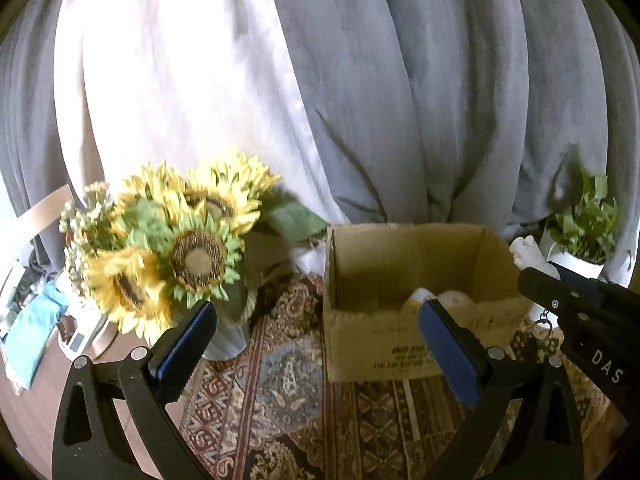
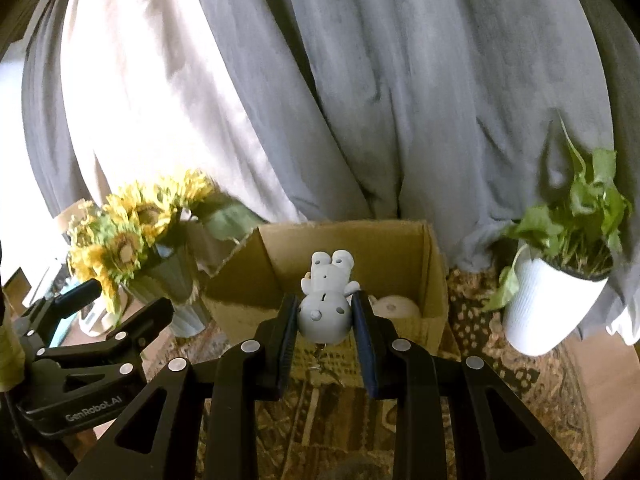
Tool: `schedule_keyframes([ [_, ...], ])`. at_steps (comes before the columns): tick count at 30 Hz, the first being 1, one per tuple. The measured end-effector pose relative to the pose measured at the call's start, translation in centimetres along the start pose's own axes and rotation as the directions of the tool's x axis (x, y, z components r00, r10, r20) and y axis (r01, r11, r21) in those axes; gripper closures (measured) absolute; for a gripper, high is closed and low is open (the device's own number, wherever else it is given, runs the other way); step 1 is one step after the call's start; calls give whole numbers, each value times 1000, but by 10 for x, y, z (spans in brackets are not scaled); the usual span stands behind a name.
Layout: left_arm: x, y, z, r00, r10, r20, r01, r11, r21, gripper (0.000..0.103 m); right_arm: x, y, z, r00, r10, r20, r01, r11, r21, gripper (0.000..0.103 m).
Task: Organize rigid objects
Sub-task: 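Lift the astronaut figure with the right tool and carry it over the box, then open the right tool to drop the astronaut figure into the box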
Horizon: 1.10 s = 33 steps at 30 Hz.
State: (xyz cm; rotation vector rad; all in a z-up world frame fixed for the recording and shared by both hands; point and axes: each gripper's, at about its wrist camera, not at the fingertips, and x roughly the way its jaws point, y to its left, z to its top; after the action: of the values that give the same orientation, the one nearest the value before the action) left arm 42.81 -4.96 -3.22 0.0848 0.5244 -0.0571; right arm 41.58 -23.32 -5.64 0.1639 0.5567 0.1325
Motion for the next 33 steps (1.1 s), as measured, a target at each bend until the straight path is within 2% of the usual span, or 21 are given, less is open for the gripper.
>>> schedule_keyframes([
  [11, 4, 1, 28, 998, 19, 63, -19, 1000, -5, 0, 3, 0, 35, 998, 0, 68, 2, 1000, -25, 74],
  [20, 22, 3, 43, 997, 33, 63, -32, 999, -21, 0, 19, -4, 57, 996, -7, 94, 11, 999, -35, 74],
  [29, 42, 2, 47, 998, 56, 35, -56, 998, -16, 0, 53, -9, 64, 999, -16, 38, 16, 1000, -18, 74],
  [31, 44, 1, 47, 998, 61, 32, -61, 998, -15, 0, 59, -10, 64, 1000, -17, 25, 18, 1000, -19, 69],
  [33, 44, 1, 46, 998, 63, 30, -63, 998, -13, 0, 62, -11, 64, 999, -29, 17, 30, 999, -20, 69],
])
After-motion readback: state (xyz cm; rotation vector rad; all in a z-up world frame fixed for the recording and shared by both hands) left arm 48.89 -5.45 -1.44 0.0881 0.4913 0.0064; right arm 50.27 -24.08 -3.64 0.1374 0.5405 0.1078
